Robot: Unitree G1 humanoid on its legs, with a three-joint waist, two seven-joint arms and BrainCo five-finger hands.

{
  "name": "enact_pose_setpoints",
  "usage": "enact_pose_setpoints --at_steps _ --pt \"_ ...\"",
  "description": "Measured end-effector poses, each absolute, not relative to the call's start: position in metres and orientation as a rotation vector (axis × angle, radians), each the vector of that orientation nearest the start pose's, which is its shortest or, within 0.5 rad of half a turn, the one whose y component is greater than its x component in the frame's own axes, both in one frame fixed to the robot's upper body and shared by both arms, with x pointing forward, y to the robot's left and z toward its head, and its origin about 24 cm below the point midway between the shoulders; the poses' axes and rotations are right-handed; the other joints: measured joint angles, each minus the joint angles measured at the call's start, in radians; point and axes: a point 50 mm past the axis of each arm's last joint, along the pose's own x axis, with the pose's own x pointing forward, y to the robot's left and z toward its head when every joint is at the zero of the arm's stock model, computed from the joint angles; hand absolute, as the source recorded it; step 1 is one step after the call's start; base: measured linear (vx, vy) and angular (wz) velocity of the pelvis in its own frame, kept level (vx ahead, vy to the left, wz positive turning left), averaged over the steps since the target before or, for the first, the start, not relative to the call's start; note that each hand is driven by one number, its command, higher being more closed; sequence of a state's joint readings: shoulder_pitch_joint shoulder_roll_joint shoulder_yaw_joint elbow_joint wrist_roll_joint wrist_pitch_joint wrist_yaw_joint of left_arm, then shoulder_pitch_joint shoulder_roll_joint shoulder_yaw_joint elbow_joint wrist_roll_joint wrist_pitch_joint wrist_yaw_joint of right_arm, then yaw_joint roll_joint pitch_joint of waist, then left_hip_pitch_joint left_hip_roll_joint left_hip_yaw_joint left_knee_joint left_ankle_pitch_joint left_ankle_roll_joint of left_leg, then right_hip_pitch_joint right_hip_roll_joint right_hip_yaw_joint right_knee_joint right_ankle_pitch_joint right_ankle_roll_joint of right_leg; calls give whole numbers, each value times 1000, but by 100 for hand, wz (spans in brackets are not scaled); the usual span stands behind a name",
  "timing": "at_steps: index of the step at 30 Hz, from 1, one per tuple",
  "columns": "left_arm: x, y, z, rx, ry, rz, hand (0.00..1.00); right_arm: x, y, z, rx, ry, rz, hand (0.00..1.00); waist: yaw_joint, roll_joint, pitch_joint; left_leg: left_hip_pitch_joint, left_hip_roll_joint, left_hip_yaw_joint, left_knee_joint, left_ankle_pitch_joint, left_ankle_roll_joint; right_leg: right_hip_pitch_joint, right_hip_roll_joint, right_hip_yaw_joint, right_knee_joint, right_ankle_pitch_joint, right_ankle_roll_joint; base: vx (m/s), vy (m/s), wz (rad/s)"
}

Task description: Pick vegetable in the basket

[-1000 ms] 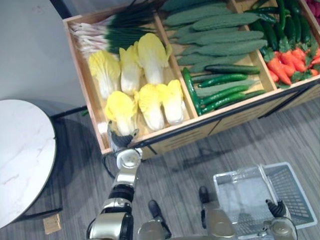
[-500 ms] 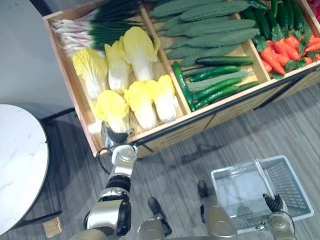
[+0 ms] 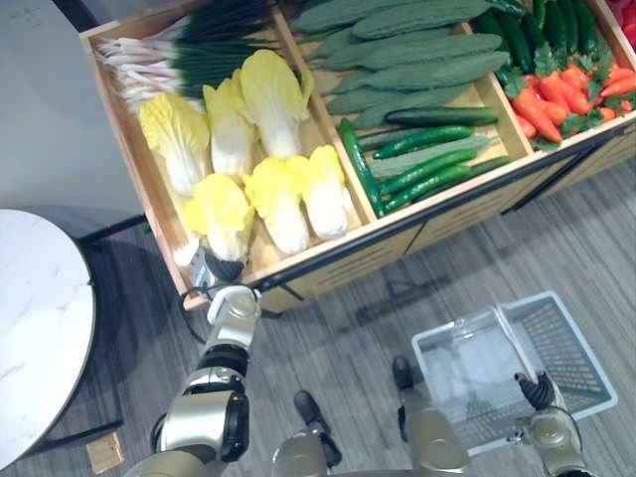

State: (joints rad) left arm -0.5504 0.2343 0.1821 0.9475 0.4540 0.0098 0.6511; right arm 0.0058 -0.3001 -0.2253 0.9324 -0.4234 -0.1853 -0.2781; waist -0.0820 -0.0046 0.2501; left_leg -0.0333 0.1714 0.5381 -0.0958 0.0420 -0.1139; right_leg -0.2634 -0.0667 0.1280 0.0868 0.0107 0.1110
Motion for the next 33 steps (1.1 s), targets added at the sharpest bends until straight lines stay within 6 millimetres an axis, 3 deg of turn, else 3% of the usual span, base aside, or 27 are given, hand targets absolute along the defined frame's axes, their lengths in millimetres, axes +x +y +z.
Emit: enact_pose_setpoints --at_steps 6,8,12,18,24,27,33 --pt "321 248 16 673 236 685 100 156 -296 -99 -672 712 -355 100 -17 0 0 13 -5 -27 0 0 0 35 -11 -22 -13 3 4 29 -4 12" --pt "318 239 8 642 254 666 100 153 -297 -101 -669 729 -361 100 -24 1 0 26 -8 -39 0 0 0 59 -18 -37 -18 3 4 24 4 20" --pt "318 230 11 627 212 646 100 149 -299 -103 -650 747 -387 100 -25 1 -1 25 -19 -63 0 2 2 69 -28 -54 -17 3 5 5 7 16" --pt "295 207 15 520 77 666 100 126 -302 -112 -597 830 -455 100 -21 10 -6 40 -21 -114 0 5 7 112 -34 -102 -16 2 5 17 -4 23" --pt "270 194 8 431 62 678 100 105 -301 -120 -585 900 -473 100 6 8 -30 42 -22 -141 -4 21 16 131 -36 -133 -9 -7 0 -38 -12 16" --pt "259 196 16 405 10 706 100 89 -300 -124 -581 944 -475 100 17 9 -76 43 -18 -152 -7 24 15 133 -36 -151 7 -25 1 -45 -20 16" --pt "257 194 44 345 -119 741 100 71 -299 -128 -574 991 -477 100 33 -1 -123 36 -16 -170 -7 23 12 150 -45 -171 -7 -26 4 -24 -1 12"
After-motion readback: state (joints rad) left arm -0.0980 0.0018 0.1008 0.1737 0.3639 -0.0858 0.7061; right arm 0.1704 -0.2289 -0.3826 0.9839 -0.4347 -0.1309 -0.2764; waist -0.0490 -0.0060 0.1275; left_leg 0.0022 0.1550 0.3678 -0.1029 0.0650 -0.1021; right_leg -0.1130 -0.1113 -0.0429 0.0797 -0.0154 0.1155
